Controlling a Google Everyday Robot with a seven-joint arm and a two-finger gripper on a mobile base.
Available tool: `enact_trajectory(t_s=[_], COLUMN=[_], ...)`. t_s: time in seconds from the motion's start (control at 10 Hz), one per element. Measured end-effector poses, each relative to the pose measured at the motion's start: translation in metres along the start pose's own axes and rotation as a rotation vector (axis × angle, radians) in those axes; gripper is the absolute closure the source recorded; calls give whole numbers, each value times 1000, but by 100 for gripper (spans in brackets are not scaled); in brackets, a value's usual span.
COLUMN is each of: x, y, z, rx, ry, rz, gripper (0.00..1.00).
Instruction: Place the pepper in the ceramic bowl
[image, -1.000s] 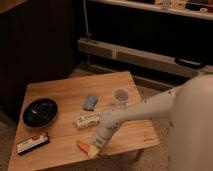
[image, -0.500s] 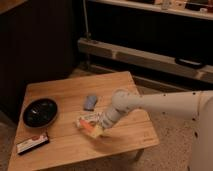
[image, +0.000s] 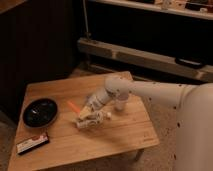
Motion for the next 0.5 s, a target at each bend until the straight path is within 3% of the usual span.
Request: enact_trajectory(t_s=[0.2,0.5], x=[-51,-110], y=[2,11], z=[14,34], rx=[-51,-115], ry=[-59,-88], rz=[-58,-136], gripper=[100,100])
